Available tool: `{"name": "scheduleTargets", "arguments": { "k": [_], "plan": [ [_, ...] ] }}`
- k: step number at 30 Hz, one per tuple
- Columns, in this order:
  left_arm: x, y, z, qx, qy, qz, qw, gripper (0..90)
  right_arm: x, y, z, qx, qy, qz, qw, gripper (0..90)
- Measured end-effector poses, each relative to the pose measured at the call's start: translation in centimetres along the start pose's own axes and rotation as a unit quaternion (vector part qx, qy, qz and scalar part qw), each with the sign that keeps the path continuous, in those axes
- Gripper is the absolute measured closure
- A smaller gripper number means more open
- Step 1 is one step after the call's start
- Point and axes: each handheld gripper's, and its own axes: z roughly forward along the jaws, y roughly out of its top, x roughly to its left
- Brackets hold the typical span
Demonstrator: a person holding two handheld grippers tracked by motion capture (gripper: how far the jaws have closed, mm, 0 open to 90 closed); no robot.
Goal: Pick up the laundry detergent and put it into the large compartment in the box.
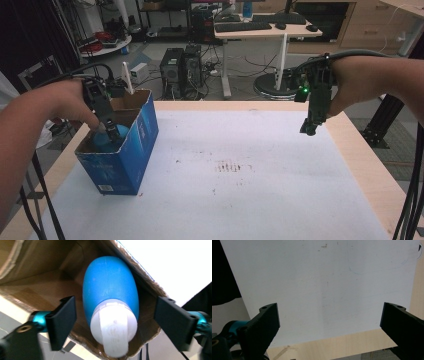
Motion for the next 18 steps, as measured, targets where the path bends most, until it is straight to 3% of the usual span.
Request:
{"name": "scheduleTargets", "arguments": {
  "k": [10,16,18],
  "plan": [
    [-1.3,0.4,-1.5,-0.009,0.001,0.009,0.9999,12.9,0.2,-0.2,-0.1,0.001,0.000,-0.002,1.0000,1.5],
    [-2.3,1.0,-2.1,-0.001,0.000,0.012,0.9999,8.7,0.3,-0.1,-0.1,0.000,-0.001,-0.002,1.0000,1.5],
    [-2.8,1.2,-2.3,-0.004,-0.008,0.013,0.9999,6.1,0.3,0.0,-0.1,0.001,0.000,-0.003,1.0000,1.5]
  ]
}}
